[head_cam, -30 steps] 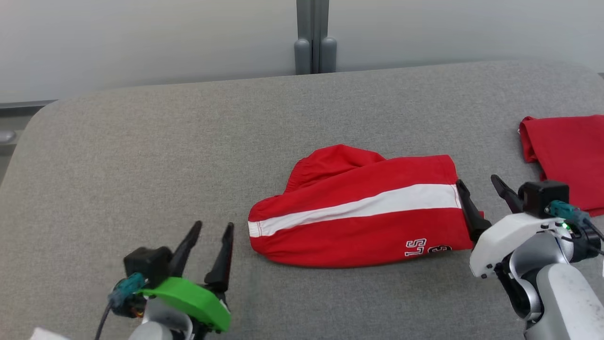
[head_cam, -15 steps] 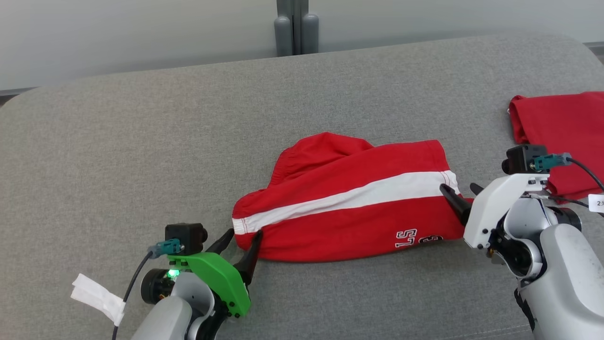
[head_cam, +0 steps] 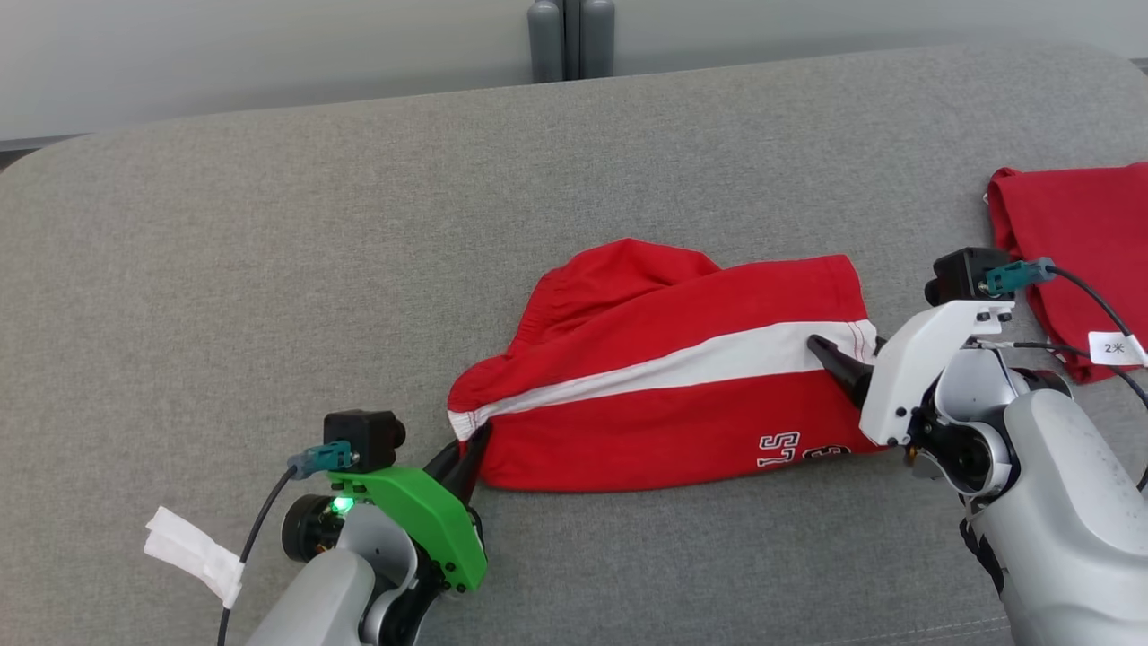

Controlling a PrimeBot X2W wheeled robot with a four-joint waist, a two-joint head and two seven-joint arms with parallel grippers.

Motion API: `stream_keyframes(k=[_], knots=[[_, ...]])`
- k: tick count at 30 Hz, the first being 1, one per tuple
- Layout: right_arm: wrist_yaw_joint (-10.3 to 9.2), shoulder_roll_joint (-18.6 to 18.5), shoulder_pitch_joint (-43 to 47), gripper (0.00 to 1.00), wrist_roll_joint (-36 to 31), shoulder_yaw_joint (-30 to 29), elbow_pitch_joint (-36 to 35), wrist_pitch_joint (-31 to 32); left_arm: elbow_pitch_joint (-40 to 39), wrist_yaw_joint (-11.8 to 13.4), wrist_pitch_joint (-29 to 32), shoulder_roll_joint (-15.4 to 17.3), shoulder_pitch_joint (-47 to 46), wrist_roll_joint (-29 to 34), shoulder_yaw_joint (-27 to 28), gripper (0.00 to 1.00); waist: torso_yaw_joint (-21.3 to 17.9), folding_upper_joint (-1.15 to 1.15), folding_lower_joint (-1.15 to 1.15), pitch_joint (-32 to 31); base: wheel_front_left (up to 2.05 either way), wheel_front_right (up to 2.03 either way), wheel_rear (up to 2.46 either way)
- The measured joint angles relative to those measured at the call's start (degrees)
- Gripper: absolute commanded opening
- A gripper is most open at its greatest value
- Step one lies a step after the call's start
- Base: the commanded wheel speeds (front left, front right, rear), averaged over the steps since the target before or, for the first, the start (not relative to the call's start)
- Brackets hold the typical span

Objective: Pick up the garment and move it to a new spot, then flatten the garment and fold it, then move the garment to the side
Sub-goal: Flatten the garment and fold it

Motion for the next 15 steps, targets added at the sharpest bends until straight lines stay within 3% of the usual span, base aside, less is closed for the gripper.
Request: stream_keyframes(k=[10,11,12,13,14,15], knots=[[0.0,-0.99,0.16,1.0,2.2,2.78,-2.08,-1.99,0.35,-0.01,-1.72,1.19,-0.74,-1.51,-1.49,0.0,-0.23,0.0,0.0,0.27,0.0,0.0,0.0],[0.0,-1.0,0.18,0.86,2.41,2.91,-2.23,-1.98,0.38,-0.01,-1.74,1.26,-0.86,-1.59,-1.62,0.0,-0.23,0.0,0.0,0.34,0.0,0.0,0.0],[0.0,-1.0,0.2,0.85,3.03,3.05,-2.27,-1.97,0.38,-0.01,-1.81,1.34,-0.95,-1.74,-1.71,0.0,-0.24,0.0,0.0,0.42,0.0,0.0,0.0],[0.0,-1.15,0.21,0.77,3.13,3.41,-2.34,-1.97,0.41,-0.01,-2.01,1.44,-1.06,-1.76,-1.87,0.0,-0.25,0.0,0.0,0.53,0.0,0.0,0.0],[0.0,-1.34,0.2,0.48,3.12,3.71,-2.36,-1.97,0.43,-0.01,-2.18,1.53,-1.2,-1.76,-1.98,0.0,-0.24,0.0,0.0,0.63,0.0,0.0,0.0],[0.0,-1.53,0.2,0.31,3.11,4.13,-2.47,-2.03,0.43,-0.01,-2.22,1.62,-1.44,-1.83,-2.14,0.0,-0.22,0.0,0.0,0.78,0.0,0.0,0.0]])
